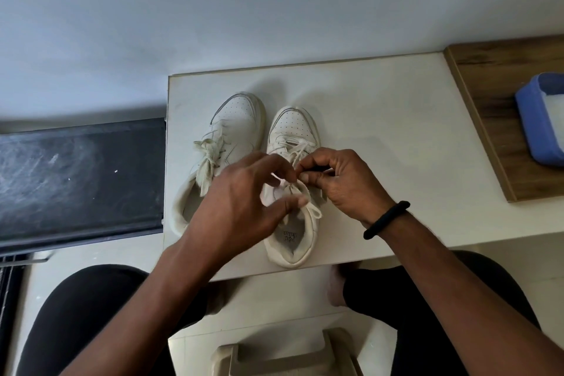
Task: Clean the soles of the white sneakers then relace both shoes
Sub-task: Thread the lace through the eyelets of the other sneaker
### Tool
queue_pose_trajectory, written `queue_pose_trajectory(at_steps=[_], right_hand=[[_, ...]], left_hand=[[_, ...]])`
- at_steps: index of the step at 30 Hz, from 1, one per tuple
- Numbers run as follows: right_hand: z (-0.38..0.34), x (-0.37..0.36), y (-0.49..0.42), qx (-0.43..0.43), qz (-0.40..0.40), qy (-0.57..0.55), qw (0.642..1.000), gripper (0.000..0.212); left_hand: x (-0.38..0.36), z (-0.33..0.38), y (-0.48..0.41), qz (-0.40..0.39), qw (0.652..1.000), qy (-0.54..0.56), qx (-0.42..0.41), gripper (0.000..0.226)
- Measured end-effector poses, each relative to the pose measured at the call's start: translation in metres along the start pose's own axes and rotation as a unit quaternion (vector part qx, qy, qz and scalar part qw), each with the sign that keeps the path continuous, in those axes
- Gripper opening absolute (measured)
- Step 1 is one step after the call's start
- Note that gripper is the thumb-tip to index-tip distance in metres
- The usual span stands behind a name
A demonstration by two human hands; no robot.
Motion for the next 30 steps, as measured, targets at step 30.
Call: queue_pose_trajectory(at_steps=[30], right_hand=[[-0.013,0.007,0.010,0.125,0.015,0.161,0.979,0.014]], left_hand=[[-0.006,0.003,0.004,0.065,0.992,-0.099,-0.049,0.019]])
Point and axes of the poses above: each hand's wrist, its own y-axis away from the middle knuckle, its own x-axis out of the back of the hand, z = x × y, the point moved 4 cm from there along -y, towards the middle knuckle, and after that the axes turned 12 degrees about z, right-handed, at the moved point
